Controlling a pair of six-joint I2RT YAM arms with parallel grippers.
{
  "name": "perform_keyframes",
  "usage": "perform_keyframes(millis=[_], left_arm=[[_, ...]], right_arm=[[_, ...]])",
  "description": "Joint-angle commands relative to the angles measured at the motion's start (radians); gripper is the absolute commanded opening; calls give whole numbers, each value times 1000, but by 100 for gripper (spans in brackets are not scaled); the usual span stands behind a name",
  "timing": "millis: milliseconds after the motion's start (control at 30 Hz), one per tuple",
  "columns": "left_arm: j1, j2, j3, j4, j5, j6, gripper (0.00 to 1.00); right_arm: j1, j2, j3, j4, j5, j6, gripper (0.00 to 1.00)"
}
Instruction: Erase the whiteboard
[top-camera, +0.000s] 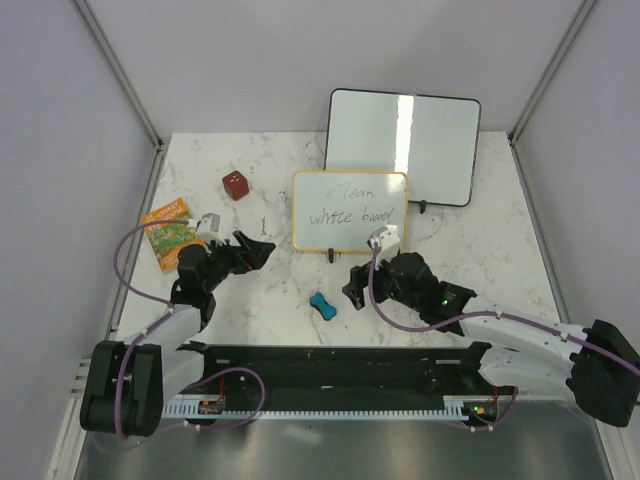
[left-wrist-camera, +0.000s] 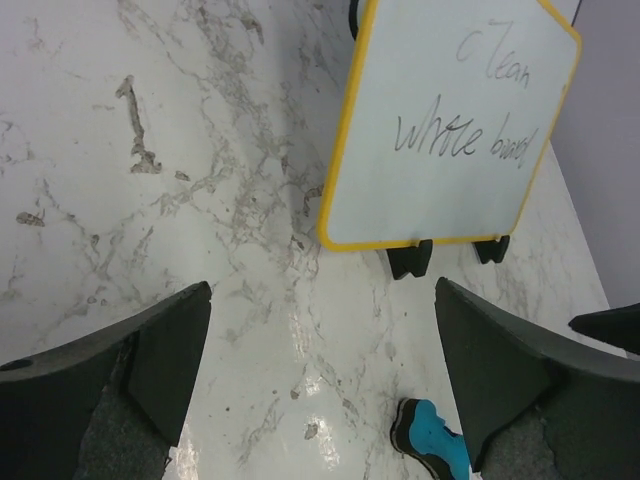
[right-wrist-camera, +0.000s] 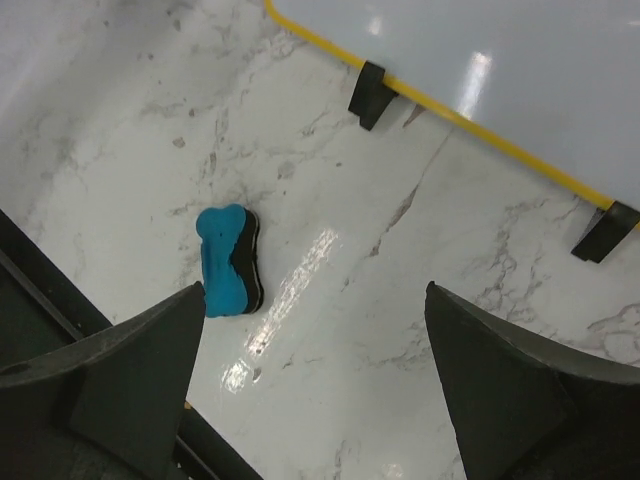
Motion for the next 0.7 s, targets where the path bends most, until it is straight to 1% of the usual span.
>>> perform_keyframes(millis=[0,67,100,167,200,233,333,433,500,533,600,633,667], left_arm=[[-17,-107,-55,95,89,35,99],[-18,-154,-84,112,113,47,99],[-21,-202,-104,115,114,60,99],[-37,-234,-118,105,104,72,99],[-43,-250,-125,103,95,78,99],[-47,-250,-126,100,92,81,99],[-81,-215,-98,63,77,103,99],[-115,-150,-51,25,66,126,99],[-126,-124,-26,14,60,135,99],[-132,-110,-20,13,52,135,99],[-133,-101,-12,7,54,138,99],[-135,-95,-11,5,55,138,99],[-135,-92,-7,3,55,141,99]], right_arm=[[165,74,72,-4,224,-35,98],[213,132,104,4,258,-7,98],[217,164,122,-17,266,-1,98],[222,273,188,-54,292,25,98],[225,301,204,-92,307,49,98],[228,341,216,-85,291,56,98],[266,405,269,-97,292,50,98],[302,470,338,-169,336,28,97],[308,493,359,-197,326,21,95],[316,508,372,-204,321,19,91],[319,522,379,-217,307,16,88],[319,536,382,-218,297,16,84],[319,542,382,-223,296,19,84]])
